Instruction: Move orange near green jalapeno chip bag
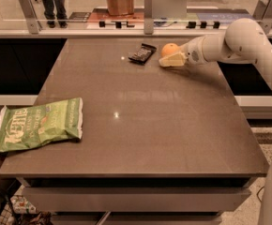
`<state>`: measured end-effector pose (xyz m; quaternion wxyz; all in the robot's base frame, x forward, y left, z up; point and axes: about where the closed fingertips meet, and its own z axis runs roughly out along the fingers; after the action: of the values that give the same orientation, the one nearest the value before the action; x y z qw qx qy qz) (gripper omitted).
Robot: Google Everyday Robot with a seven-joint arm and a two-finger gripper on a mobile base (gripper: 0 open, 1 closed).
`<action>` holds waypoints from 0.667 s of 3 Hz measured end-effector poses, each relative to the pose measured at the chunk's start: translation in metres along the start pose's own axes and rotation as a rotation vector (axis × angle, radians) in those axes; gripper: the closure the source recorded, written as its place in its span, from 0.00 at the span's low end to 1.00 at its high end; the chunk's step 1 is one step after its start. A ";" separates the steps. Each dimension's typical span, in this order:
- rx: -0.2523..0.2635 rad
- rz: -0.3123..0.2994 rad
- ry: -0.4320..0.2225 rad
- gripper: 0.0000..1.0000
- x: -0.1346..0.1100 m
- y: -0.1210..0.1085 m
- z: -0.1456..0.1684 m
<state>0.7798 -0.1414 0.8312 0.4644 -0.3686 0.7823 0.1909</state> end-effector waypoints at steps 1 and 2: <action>-0.005 0.000 0.001 0.65 0.000 0.002 0.003; -0.010 0.001 0.002 0.88 0.001 0.004 0.006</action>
Offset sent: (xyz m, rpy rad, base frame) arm 0.0003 0.0026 -0.0018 0.0007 0.0026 0.0037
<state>0.7805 -0.1355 0.8272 0.4616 -0.3709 0.7820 0.1945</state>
